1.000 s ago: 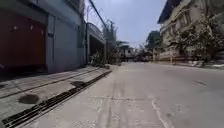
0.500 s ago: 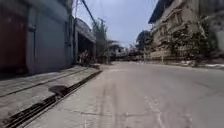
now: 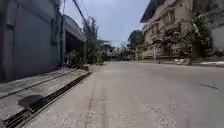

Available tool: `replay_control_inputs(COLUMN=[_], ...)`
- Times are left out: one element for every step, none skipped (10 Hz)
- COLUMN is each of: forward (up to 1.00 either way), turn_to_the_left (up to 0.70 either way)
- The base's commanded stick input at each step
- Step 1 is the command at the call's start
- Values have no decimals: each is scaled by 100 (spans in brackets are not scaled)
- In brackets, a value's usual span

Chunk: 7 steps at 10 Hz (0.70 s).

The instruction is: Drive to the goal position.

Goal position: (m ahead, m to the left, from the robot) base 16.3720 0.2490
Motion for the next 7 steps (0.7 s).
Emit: replay_control_inputs(forward=[100, 100, 100, 100, 100, 100, 100], turn_to_the_left=[0, 0, 0, 0, 0, 0, 0])
